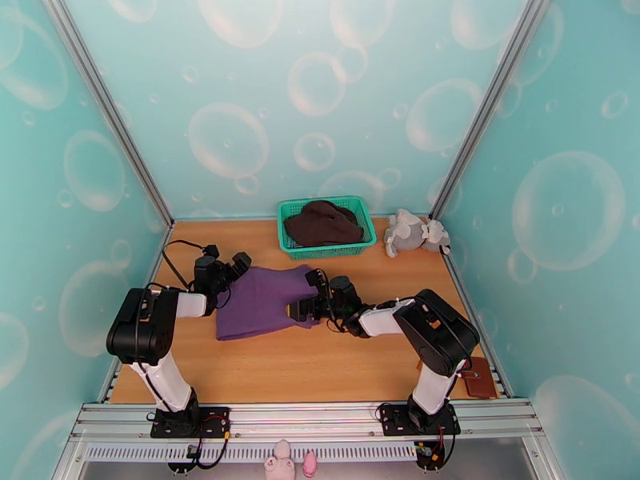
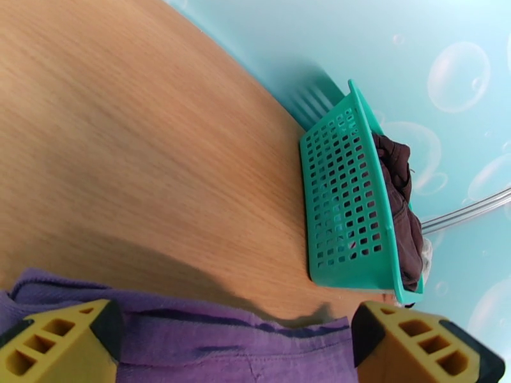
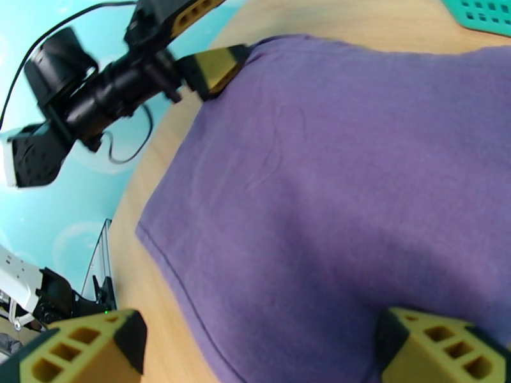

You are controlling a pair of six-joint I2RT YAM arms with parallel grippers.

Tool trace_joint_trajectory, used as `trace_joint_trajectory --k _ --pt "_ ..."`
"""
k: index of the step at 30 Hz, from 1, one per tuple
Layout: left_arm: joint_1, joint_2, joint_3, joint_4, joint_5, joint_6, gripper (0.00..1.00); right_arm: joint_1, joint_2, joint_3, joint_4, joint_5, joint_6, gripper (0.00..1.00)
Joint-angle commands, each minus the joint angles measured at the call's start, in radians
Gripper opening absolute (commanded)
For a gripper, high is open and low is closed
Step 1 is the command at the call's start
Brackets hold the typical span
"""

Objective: Fold and stack the trousers

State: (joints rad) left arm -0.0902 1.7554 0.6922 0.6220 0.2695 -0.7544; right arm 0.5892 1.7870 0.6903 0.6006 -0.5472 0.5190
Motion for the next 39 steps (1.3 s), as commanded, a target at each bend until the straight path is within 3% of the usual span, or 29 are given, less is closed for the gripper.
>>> trace_joint_trajectory --k 1,7,12,17,20,28,34,39 --pt "-0.008 -0.139 -0.077 -0.088 -0.027 0.041 1.0 -0.01 -0.022 -0.033 -0.135 0.097 -0.027 0.99" --pt "-0.089 -0.472 -0.254 -0.261 -0.104 0.022 1.0 -0.001 -0.134 -0.056 -0.166 0.139 -0.061 0.99" --pt "-0.177 -0.726 -0.362 -0.485 -0.114 -0.057 0.99 0.01 -0.203 -0.109 -0.034 0.155 -0.115 0.99" --pt "-0.184 -0.913 -0.475 -0.604 -0.174 -0.09 0.99 -0.02 -0.195 -0.115 0.063 0.098 -0.12 0.99" --pt "-0.163 -0.895 -0.507 -0.62 -0.158 -0.077 1.0 -0.025 -0.155 -0.087 0.109 0.07 -0.109 0.99" --pt "-0.167 -0.772 -0.507 -0.622 -0.144 -0.082 0.99 -0.02 0.033 0.135 0.032 0.055 -0.07 0.99" --pt "-0.174 -0.865 -0.468 -0.738 -0.2 -0.058 1.0 -0.052 0.134 0.202 -0.033 0.092 -0.037 0.99" --pt "-0.18 -0.908 -0.337 -0.845 -0.259 0.023 0.99 -0.088 0.139 0.181 -0.076 0.13 -0.038 0.99"
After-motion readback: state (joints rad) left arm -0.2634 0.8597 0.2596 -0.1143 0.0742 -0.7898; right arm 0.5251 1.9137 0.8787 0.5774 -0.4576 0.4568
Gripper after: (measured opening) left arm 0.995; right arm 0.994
